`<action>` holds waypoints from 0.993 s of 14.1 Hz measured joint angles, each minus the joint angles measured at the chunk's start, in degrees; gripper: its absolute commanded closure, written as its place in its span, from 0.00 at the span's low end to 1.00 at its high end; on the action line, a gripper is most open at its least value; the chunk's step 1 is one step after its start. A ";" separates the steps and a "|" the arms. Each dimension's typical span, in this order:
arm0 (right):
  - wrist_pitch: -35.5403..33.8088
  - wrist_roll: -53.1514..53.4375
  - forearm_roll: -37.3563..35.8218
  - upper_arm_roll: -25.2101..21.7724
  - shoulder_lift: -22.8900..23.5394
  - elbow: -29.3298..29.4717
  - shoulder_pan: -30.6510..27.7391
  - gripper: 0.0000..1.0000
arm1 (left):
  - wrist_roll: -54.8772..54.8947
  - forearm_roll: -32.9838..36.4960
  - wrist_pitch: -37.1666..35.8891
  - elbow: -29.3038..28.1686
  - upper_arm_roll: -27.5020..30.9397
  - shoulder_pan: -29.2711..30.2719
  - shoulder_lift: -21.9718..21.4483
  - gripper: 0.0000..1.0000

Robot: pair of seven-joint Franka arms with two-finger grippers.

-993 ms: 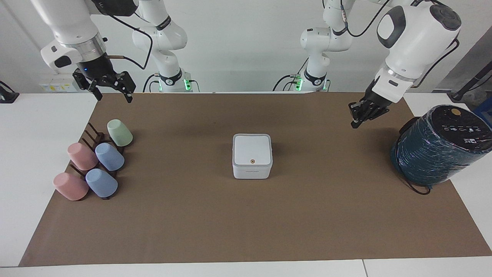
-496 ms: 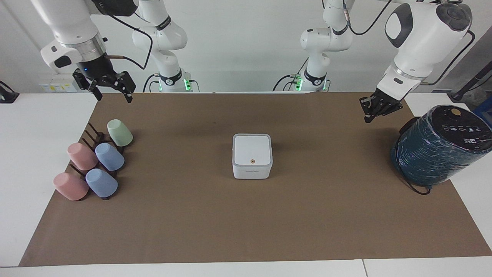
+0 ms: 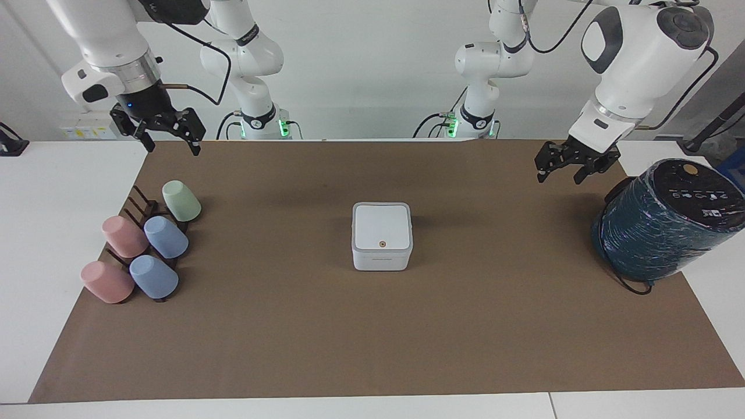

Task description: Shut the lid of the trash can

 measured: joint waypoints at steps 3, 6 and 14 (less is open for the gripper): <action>0.00 0.00 0.00 0.00 0.00 0.00 0.00 0.00 | 0.00 0.00 0.19 0.01 -0.06 -0.03 -0.14 0.00; 0.00 0.00 0.00 0.00 0.00 0.00 0.00 0.00 | 0.01 0.00 0.35 0.01 -0.10 -0.04 -0.28 0.00; 0.00 0.00 0.00 0.00 0.00 0.00 0.00 0.00 | 0.29 0.05 1.78 0.01 -0.09 -0.02 -0.29 0.00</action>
